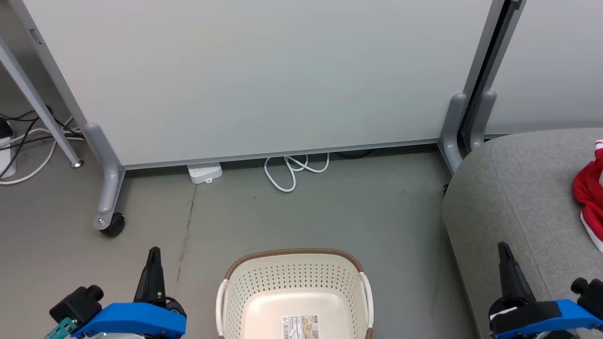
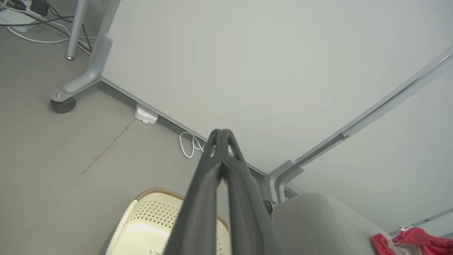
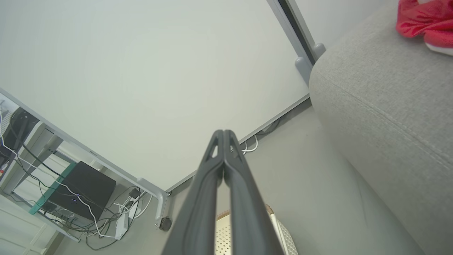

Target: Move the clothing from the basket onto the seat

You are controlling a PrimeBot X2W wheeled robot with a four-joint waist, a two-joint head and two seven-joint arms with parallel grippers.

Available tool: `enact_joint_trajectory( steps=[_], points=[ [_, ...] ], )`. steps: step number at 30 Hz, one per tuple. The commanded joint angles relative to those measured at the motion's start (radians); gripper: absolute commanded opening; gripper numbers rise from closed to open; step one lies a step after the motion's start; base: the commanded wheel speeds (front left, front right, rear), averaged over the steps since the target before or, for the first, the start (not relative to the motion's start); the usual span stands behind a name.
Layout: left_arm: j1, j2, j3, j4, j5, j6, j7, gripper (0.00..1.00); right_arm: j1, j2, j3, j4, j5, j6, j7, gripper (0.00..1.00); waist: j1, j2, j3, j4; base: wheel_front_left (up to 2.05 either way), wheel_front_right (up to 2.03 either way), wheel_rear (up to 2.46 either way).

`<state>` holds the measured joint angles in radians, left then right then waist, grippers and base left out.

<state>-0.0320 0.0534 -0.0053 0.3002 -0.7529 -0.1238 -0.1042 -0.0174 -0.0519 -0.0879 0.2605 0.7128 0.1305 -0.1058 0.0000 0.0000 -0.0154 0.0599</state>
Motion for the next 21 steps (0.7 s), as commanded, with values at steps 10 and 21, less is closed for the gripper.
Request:
enact_joint_trajectory(
  steps=[10,21],
  points=[
    [-0.04,0.001,0.025,-0.023,-0.146,-0.005,0.036,0.0,-0.039,-0.001,-0.007,-0.016,0.153,0.0,0.037,0.0,0.0,0.0,0.002,-0.007,0.0,0.0,0.0],
    [-0.05,0.001,0.044,-0.03,-0.278,-0.006,0.07,0.0,-0.052,0.0,-0.01,-0.017,0.291,0.0,0.071,0.0,0.0,0.0,0.004,-0.014,0.0,0.0,0.0]
  ],
)
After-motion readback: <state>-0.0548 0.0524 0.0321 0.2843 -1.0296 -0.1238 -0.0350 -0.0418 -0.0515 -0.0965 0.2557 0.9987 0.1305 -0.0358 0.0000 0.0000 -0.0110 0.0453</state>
